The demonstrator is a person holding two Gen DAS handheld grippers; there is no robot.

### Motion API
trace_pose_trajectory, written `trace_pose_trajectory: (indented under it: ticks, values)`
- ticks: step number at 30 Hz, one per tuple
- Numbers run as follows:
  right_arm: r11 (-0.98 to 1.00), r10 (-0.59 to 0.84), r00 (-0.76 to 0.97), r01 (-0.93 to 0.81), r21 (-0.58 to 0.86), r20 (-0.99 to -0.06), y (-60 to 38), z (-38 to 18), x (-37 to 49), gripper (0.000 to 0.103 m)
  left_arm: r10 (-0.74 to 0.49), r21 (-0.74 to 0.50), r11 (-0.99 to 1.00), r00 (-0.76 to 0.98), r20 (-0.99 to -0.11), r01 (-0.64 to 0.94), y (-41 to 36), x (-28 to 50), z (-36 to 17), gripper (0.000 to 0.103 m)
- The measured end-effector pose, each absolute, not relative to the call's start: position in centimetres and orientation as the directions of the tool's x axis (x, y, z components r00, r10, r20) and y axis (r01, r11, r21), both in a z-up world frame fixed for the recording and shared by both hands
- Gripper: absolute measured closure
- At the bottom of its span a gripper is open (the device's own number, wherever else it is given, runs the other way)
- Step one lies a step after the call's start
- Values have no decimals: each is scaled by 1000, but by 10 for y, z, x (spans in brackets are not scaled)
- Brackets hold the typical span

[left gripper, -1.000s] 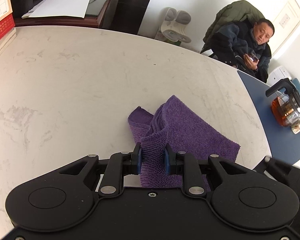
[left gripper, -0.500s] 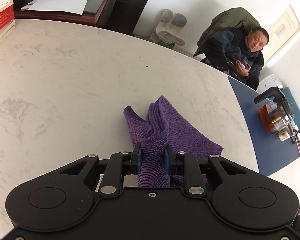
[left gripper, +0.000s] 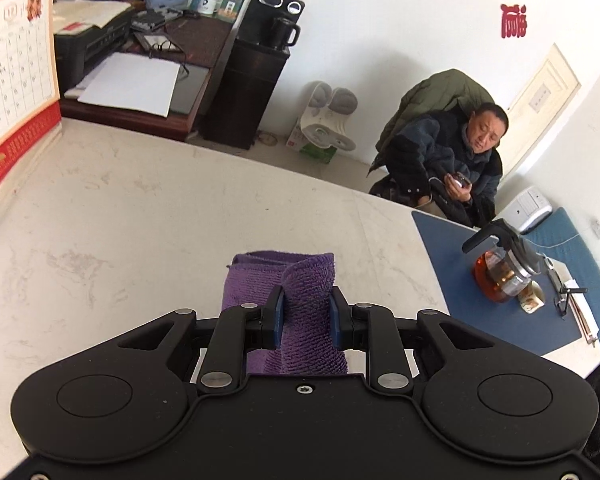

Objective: Fold towel

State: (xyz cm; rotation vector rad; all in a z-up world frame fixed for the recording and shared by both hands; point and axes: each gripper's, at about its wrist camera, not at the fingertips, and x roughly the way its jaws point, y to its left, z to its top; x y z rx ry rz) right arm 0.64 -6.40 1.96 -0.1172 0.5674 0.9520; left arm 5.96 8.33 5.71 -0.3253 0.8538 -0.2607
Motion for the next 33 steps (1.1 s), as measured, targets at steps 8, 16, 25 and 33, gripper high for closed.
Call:
trace_pose_trajectory:
  ticks: [8, 16, 25, 33]
  values:
    - [613, 786, 391, -596, 519, -480, -157, -33, 16, 89, -308, -314, 946, 504, -807, 76, 5, 82, 26, 79]
    - [787, 610, 426, -428, 445, -668, -212, -119, -12, 89, -402, -377, 915, 392, -827, 144, -80, 102, -61, 75]
    - [806, 524, 449, -536, 252, -724, -199, -113, -4, 69, -403, -346, 915, 443, -801, 207, -57, 78, -28, 69]
    - [786, 444, 479, -615, 72, -757, -186, -108, 3, 68, -415, -266, 880, 364, -834, 394, -54, 38, -38, 65]
